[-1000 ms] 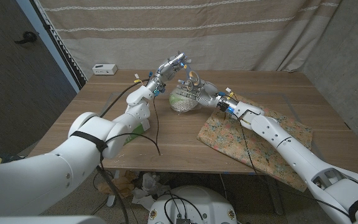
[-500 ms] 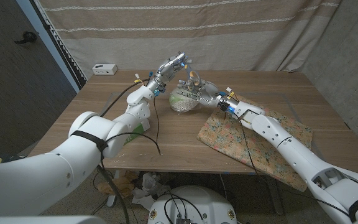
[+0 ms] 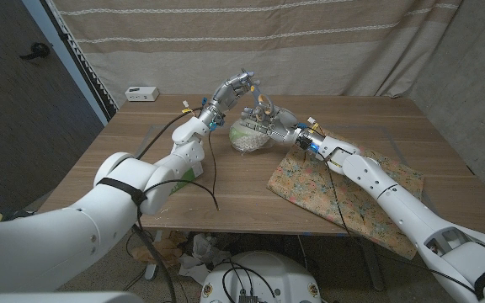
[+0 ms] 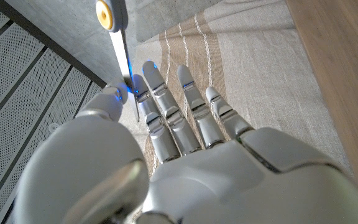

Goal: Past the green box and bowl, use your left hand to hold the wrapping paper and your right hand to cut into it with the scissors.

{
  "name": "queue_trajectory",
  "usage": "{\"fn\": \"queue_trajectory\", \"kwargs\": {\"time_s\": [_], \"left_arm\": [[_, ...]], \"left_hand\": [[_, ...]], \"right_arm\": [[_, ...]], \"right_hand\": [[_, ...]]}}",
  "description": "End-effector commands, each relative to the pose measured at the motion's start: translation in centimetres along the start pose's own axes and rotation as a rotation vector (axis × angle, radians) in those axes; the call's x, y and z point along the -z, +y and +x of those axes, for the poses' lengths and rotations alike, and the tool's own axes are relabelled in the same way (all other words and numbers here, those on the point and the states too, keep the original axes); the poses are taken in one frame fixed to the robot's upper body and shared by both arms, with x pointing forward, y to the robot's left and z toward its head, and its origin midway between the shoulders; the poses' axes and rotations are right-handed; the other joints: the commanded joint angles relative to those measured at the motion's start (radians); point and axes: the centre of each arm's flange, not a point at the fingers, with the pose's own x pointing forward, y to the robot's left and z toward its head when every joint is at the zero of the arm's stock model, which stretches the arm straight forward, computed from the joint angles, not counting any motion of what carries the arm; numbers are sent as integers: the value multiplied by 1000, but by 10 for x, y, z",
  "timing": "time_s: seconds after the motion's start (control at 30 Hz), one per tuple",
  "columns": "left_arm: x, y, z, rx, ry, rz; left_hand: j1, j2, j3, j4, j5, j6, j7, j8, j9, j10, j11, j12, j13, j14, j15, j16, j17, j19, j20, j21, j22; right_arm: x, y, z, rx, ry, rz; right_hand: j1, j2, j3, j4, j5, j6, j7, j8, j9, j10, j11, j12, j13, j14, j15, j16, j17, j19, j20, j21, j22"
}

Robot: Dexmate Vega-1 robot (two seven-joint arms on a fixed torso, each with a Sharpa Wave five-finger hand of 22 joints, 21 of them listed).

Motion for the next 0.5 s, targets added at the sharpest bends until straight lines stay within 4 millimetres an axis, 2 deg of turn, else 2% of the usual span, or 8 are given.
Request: {"fn": "queue_trajectory", "kwargs": {"time_s": [0.03, 0.07, 0.1, 0.13, 0.2, 0.23, 0.3, 0.5], "left_arm": [[-2, -2, -6, -35, -55, -5], [-2, -2, -6, -28, -52, -8], [-1, -1, -6, -25, -50, -13], [-1, -1, -6, -22, -47, -13], [-1, -1, -6, -16, -44, -21], [0, -1, -6, -13, -43, -23], [-1, -1, -6, -12, -44, -25], [-3, 0, -7, -15, -56, -15]], "left_hand": [[-50, -22, 12, -18, 8, -139, -5, -20, 4, -125, 21, -124, -64, -88, -128, -16, -27, 6, 7, 0, -2], [-61, -29, 3, -23, 9, -192, -4, -25, 4, -149, 26, -143, -74, -108, -127, -18, -37, 7, 8, -1, -2], [-76, -30, -13, -27, 12, -271, -4, -26, 4, -173, 25, -161, -82, -129, -127, -18, -49, 4, 11, -3, -3], [-91, -33, -33, -31, 16, -355, -3, -28, 5, -205, 46, -176, -87, -160, -125, -20, -63, 1, 14, -6, -3], [-110, -35, -63, -33, 21, -468, -3, -30, 5, -224, 47, -177, -90, -194, -125, -20, -79, -6, 19, -10, -4], [-114, -34, -73, -35, 24, -505, -3, -28, 6, -242, 53, -181, -91, -209, -124, -21, -85, -8, 22, -12, -4], [-129, -35, -109, -37, 35, -631, -2, -28, 7, -270, 64, -181, -91, -226, -123, -15, -102, -14, 30, -16, -5], [-136, -34, -124, -36, 40, -674, -2, -24, 8, -303, 62, -187, -91, -242, -121, -17, -110, -24, 36, -21, -5]], "right_arm": [[1, 2, -2, -5, 10, 7], [1, 2, -2, -13, 10, 6], [1, 2, -1, -24, 10, -4], [1, 3, -1, -21, 11, -7], [1, 4, 0, -32, 8, -4], [1, 4, 0, -35, 9, -12], [1, 4, 0, -28, 8, -7], [0, 6, -1, -26, 7, 2]], "right_hand": [[18, 23, 15, -7, -24, 45, -64, 5, 1, 86, -102, 56, 69, 56, -131, 52, 59, 30, -23, 22, 16], [23, 22, 17, -10, -37, 41, -66, 4, -4, 82, -90, 89, 109, 66, -134, 78, 98, 40, -31, 34, 26], [27, 17, 16, -13, -46, 44, -69, 4, -9, 74, -95, 112, 139, 84, -140, 105, 127, 50, -39, 44, 34], [31, 15, 15, -15, -51, 48, -67, 0, -21, 67, -92, 136, 169, 85, -149, 126, 159, 52, -42, 51, 42], [41, 6, 9, -18, -57, 51, -67, -2, -33, 52, -84, 206, 256, 103, -153, 198, 253, 71, -55, 79, 67], [54, -1, 3, -20, -57, 50, -65, -1, -33, 29, -83, 262, 328, 102, -149, 256, 333, 87, -68, 105, 91], [62, -4, -4, -18, -57, 47, -62, 2, -26, 8, -74, 317, 396, 87, -150, 316, 420, 100, -76, 135, 119], [87, -12, -21, -18, -54, 31, -58, 1, -7, -39, -68, 435, 540, 56, -150, 461, 617, 151, -107, 228, 194]]}}
